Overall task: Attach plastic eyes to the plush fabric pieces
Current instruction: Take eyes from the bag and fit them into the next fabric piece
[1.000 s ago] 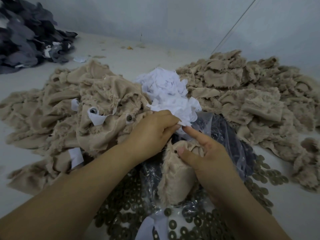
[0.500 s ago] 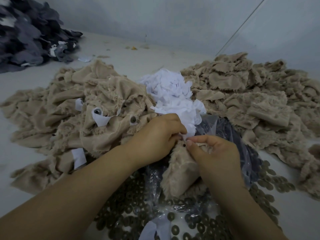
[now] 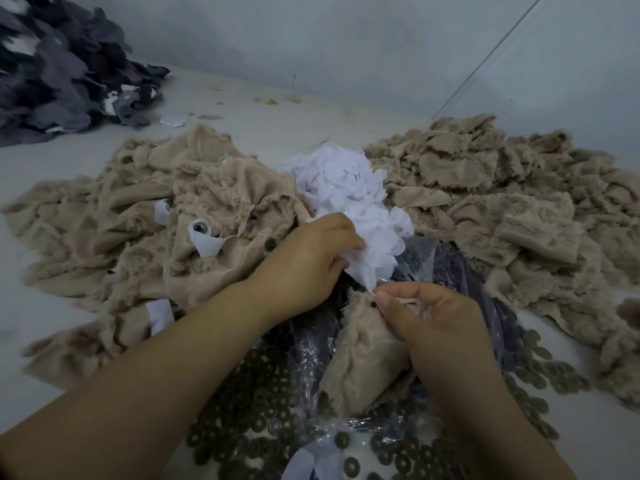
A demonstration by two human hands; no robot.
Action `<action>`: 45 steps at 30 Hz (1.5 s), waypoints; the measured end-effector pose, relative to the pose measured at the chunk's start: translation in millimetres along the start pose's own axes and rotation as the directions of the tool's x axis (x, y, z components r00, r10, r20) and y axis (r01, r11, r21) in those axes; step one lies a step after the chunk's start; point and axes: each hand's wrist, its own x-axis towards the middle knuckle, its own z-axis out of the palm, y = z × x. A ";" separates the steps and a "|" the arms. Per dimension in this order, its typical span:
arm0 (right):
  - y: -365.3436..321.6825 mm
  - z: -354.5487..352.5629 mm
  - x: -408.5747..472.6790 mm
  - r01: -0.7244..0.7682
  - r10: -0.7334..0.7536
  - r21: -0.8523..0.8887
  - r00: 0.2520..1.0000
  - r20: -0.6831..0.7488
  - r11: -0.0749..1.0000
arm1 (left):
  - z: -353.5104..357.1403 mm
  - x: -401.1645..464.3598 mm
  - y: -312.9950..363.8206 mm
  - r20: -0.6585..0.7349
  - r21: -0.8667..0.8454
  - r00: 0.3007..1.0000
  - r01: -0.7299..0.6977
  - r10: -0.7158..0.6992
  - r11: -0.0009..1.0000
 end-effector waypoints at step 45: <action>-12.6 3.4 -15.4 0.121 -0.107 -0.151 0.990 0.095 0.981 | 19.4 28.3 -9.5 -0.221 -0.111 0.866 0.435 -0.449 0.894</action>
